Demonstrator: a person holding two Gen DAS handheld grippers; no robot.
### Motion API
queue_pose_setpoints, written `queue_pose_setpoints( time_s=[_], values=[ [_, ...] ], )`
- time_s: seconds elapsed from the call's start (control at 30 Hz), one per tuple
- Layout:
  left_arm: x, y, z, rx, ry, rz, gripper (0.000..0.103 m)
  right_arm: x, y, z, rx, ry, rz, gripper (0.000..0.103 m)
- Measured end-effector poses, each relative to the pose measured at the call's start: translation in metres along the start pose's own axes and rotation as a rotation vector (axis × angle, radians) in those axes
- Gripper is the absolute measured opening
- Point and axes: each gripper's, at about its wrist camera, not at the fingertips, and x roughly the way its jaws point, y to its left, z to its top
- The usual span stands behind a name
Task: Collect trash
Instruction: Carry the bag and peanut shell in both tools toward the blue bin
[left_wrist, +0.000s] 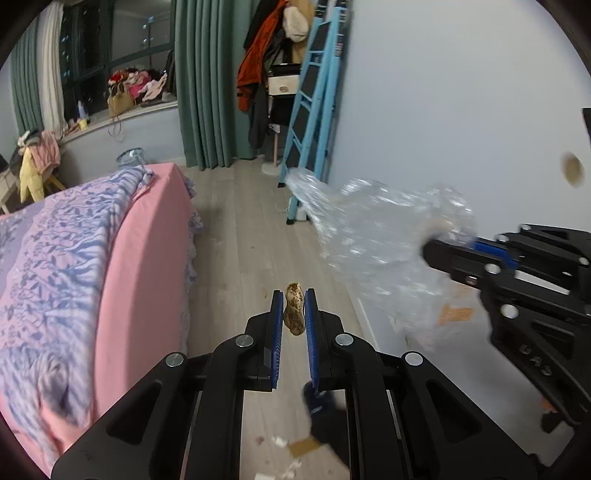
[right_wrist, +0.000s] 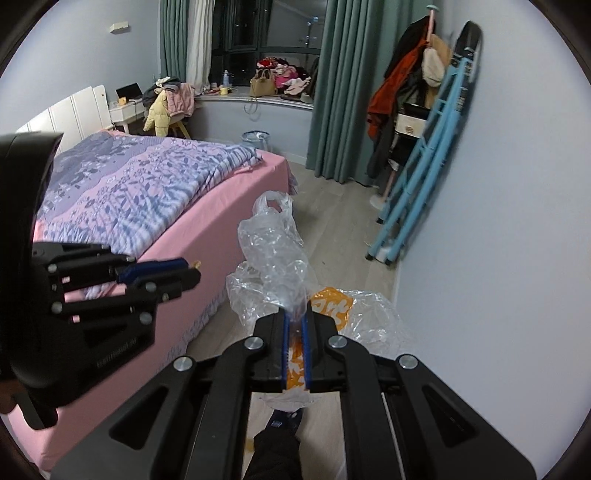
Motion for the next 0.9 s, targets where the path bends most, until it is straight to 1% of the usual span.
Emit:
queue_pose_setpoints(
  time_s=[0.03,0.1,0.13,0.17,0.23,0.37,0.43,0.47,0.6,0.67,0.73,0.77,0.8,0.83,0.9],
  values=[
    [0.013,0.003,0.013,-0.005,0.0,0.006,0.01,0.018,-0.008,0.014,-0.008,-0.006,0.013,0.007],
    [0.043,0.011,0.049,-0.015,0.031,0.026,0.01,0.051,-0.025,0.043,-0.023,0.01,0.039,0.007],
    [0.057,0.016,0.073,-0.018,0.034,0.033,0.01,0.065,-0.035,0.061,-0.024,0.011,0.06,0.007],
    [0.065,0.019,0.088,-0.014,0.033,0.043,0.01,0.075,-0.04,0.073,-0.034,0.004,0.07,0.007],
    [0.085,0.031,0.125,-0.019,0.029,0.071,0.01,0.101,-0.054,0.108,-0.071,-0.007,0.075,0.007],
    [0.125,0.07,0.204,-0.047,0.006,0.113,0.01,0.149,-0.078,0.177,-0.08,-0.03,0.079,0.007],
    [0.145,0.088,0.231,-0.058,0.001,0.123,0.011,0.173,-0.083,0.203,-0.078,-0.032,0.082,0.007],
    [0.161,0.103,0.25,-0.068,-0.005,0.128,0.011,0.186,-0.086,0.216,-0.079,-0.031,0.084,0.007],
    [0.217,0.149,0.307,-0.08,-0.025,0.117,0.01,0.251,-0.098,0.274,-0.097,-0.032,0.079,0.007],
    [0.247,0.169,0.336,-0.056,-0.021,0.102,0.01,0.283,-0.102,0.303,-0.104,-0.04,0.063,0.007],
    [0.275,0.193,0.37,-0.033,-0.004,0.078,0.01,0.315,-0.107,0.339,-0.081,-0.026,0.054,0.007],
    [0.285,0.203,0.387,-0.014,-0.008,0.069,0.01,0.326,-0.11,0.354,-0.07,-0.029,0.052,0.007],
    [0.296,0.21,0.404,0.015,-0.01,0.071,0.01,0.337,-0.113,0.372,-0.062,-0.04,0.044,0.007],
    [0.303,0.216,0.412,0.03,-0.008,0.072,0.011,0.348,-0.118,0.388,-0.052,-0.049,0.035,0.007],
    [0.329,0.237,0.445,0.045,0.008,0.066,0.01,0.372,-0.13,0.421,-0.021,-0.048,0.028,0.007]
  ],
)
